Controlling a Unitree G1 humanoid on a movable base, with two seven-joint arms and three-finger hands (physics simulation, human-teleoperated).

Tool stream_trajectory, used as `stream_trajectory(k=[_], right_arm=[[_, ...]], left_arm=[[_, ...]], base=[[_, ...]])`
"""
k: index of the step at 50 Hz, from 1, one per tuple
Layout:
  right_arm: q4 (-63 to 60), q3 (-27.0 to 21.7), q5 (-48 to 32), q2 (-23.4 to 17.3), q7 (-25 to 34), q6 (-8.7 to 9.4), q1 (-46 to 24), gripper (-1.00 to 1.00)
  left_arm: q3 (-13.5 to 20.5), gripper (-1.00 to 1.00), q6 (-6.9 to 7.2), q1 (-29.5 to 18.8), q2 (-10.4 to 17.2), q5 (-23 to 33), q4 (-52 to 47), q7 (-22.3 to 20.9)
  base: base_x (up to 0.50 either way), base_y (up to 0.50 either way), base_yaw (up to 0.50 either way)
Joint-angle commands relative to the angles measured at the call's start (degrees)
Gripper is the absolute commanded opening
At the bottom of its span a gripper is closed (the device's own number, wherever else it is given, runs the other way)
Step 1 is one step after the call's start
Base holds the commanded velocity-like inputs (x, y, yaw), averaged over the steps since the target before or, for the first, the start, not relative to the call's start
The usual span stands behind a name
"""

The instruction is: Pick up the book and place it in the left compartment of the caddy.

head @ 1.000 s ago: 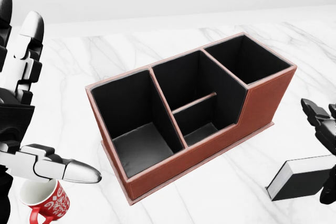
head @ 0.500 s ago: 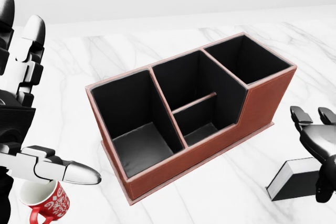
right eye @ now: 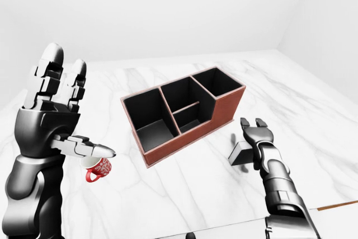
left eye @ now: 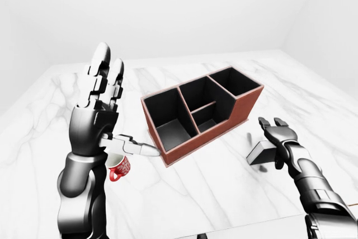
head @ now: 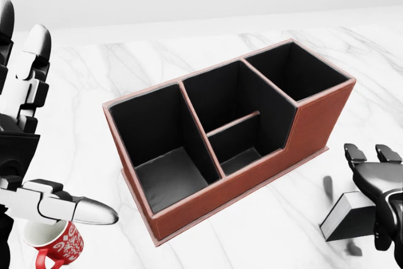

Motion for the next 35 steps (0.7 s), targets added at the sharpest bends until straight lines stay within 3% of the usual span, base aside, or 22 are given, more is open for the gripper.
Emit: stream_trajectory(k=[1, 11, 12, 13, 15, 28, 35], right_arm=[[11.2, 2.88, 0.25, -0.89, -5.88, 0.57, -4.14, 1.0], [16.19, 4.54, 1.56, -1.13, -7.91, 0.59, -5.77, 0.95], [16.57, 4.64, 1.68, -1.12, -8.09, 0.56, -5.93, 0.55], [17.03, 4.85, 1.78, -1.12, -8.16, 0.43, -6.01, -0.41], [17.17, 4.98, 2.06, -1.1, -8.22, 0.35, -6.07, -1.0], [16.24, 5.21, 2.54, -1.26, -8.18, 0.3, -5.9, -1.0], [2.64, 2.03, 3.89, -2.04, -1.25, -0.35, -1.08, -1.0]], left_arm=[[0.3, 1.0, 0.0, 0.46, -0.05, -0.13, -0.35, 0.1], [0.08, 1.0, 0.0, 0.04, 0.03, 0.14, -0.2, 0.12], [0.1, 1.0, 0.0, -0.01, 0.05, 0.13, -0.24, 0.13], [0.1, 1.0, 0.0, -0.11, 0.07, 0.14, -0.26, 0.17], [0.05, 1.0, 0.0, -0.13, 0.08, 0.17, -0.34, 0.21], [0.0, 1.0, 0.0, 0.13, -0.06, 0.24, -0.56, 0.15], [-0.2, 1.0, 0.0, 0.11, -0.1, 0.41, -0.37, 0.19]], base=[[0.0, 0.0, 0.0], [0.0, 0.0, 0.0], [0.0, 0.0, 0.0], [0.0, 0.0, 0.0], [0.0, 0.0, 0.0], [0.0, 0.0, 0.0], [0.0, 0.0, 0.0]])
